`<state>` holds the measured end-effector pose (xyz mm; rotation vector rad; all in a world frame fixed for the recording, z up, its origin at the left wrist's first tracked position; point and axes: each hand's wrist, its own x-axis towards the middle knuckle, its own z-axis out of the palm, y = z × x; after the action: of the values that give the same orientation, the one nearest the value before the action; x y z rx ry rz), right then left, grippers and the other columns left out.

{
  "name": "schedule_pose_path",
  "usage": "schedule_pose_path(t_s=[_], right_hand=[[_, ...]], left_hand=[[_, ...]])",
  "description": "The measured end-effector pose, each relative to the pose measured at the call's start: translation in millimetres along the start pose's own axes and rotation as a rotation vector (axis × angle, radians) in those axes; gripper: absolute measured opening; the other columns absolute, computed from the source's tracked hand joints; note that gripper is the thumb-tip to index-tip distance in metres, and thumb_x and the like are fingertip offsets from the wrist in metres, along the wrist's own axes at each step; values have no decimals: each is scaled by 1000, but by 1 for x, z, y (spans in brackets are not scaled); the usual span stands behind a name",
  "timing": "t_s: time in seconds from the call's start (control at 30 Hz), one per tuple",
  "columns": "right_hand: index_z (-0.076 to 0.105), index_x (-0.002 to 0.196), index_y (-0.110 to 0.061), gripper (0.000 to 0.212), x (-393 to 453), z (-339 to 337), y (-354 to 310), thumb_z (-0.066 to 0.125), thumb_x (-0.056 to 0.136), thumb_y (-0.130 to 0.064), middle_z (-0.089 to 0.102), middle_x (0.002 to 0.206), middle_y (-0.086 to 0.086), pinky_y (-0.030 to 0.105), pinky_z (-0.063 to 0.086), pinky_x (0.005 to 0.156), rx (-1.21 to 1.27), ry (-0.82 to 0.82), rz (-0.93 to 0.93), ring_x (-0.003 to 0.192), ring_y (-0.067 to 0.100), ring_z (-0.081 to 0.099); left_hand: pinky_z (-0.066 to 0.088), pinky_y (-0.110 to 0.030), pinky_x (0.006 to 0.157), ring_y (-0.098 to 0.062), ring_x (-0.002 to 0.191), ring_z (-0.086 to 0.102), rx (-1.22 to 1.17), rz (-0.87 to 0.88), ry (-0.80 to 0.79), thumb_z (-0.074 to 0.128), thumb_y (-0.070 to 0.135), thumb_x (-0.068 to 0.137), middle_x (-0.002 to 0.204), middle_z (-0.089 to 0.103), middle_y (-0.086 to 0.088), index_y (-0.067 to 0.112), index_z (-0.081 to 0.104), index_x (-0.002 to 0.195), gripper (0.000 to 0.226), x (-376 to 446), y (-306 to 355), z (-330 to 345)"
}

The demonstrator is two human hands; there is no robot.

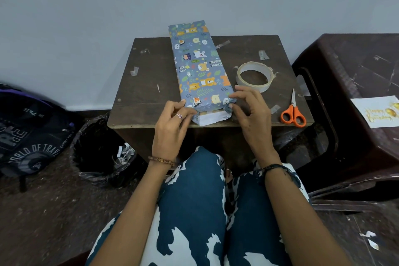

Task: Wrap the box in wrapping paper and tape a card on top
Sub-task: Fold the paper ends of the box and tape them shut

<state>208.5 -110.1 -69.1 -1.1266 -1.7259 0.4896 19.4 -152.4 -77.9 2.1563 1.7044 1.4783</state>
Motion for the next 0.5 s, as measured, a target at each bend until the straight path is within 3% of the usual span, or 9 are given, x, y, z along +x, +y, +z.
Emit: schedule_pose_path(t_s=[0.13, 0.27, 0.4, 0.5], right_hand=[[63, 90, -3, 11, 3, -3, 4, 59, 86, 6, 55, 119, -3, 7, 42, 90, -38, -37, -46, 113, -11, 46], [69, 90, -2, 11, 6, -8, 7, 62, 85, 4, 60, 119, 10, 6, 42, 90, -139, -55, -141, 110, -3, 47], [69, 94, -4, 13, 7, -12, 5, 63, 85, 2, 57, 122, 10, 22, 49, 87, -167, -117, -156, 109, -2, 47], [67, 101, -8, 16, 7, -17, 3, 65, 85, -5, 52, 129, 7, 26, 49, 87, -173, -208, -135, 113, 2, 48]], left_hand=[[52, -35, 84, -21, 108, 56, 110, 88, -7, 56, 9, 90, 99, 57, -14, 2, 67, 100, 16, -7, -8, 2], [48, -29, 88, -23, 99, 56, 178, 119, -53, 59, 32, 88, 113, 49, -9, 9, 61, 107, 30, -14, -15, 5], [44, -26, 87, -20, 98, 52, 216, 105, -46, 59, 39, 85, 115, 44, -4, 10, 59, 106, 35, -12, -16, 8], [46, -28, 85, -21, 97, 52, 220, 88, -8, 59, 34, 87, 109, 52, -11, 5, 63, 101, 32, -10, -13, 10]])
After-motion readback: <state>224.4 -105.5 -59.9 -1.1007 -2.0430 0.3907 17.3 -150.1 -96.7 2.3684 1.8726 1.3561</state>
